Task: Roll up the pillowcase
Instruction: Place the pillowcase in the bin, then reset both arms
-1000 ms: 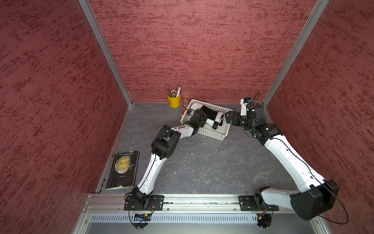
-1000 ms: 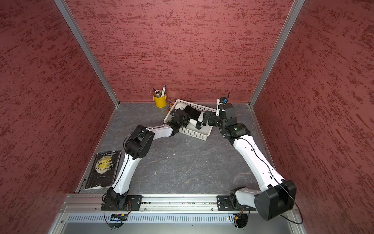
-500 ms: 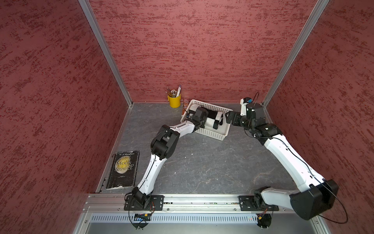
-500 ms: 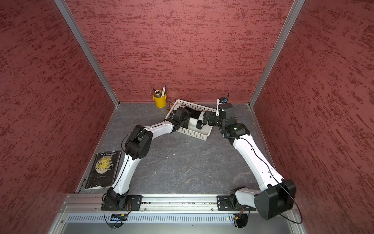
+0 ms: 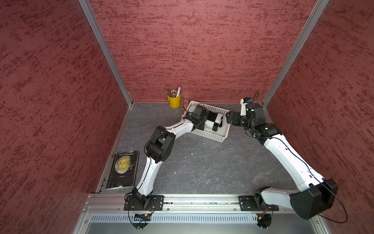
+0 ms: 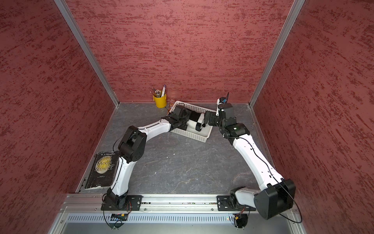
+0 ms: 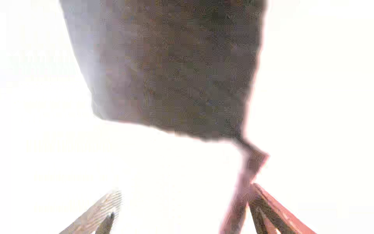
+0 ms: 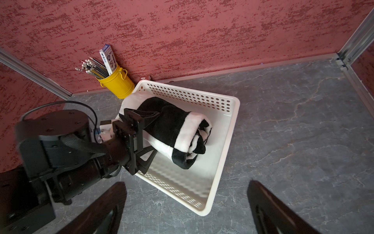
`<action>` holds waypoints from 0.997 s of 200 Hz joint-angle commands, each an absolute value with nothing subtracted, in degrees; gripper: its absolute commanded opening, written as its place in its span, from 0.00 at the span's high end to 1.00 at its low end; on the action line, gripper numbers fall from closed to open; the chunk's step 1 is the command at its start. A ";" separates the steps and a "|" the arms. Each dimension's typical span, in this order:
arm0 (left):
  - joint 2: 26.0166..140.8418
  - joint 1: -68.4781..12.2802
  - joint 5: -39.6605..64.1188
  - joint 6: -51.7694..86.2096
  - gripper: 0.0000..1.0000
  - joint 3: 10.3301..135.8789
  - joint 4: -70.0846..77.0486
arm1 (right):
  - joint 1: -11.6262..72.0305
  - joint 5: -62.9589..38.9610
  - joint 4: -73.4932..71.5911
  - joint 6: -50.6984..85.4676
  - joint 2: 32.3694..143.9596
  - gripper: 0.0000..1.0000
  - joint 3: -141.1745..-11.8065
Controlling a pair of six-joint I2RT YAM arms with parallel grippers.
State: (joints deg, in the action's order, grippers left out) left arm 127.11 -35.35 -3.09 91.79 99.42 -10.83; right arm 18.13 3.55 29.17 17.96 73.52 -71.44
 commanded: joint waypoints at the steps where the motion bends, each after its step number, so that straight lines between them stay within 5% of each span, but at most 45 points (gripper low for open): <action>1: 122.41 -36.65 -2.21 88.30 0.00 96.60 -14.35 | 17.56 6.30 28.39 16.27 74.05 0.01 -72.51; 63: 109.48 -36.48 -7.11 68.20 0.00 91.85 -24.92 | 17.23 11.99 25.38 14.21 74.17 0.01 -70.03; 108: 95.71 -34.92 -26.12 45.71 0.00 79.86 -31.73 | 17.06 20.31 4.76 6.86 69.96 0.02 -53.07; 159: 79.54 -21.00 -37.13 24.62 0.00 52.95 -19.52 | 15.05 30.36 -3.96 3.04 73.20 0.01 -43.81; 199: 73.25 -8.34 -29.78 13.80 0.00 39.49 -4.15 | 13.50 32.60 -16.09 -0.15 78.73 0.01 -38.75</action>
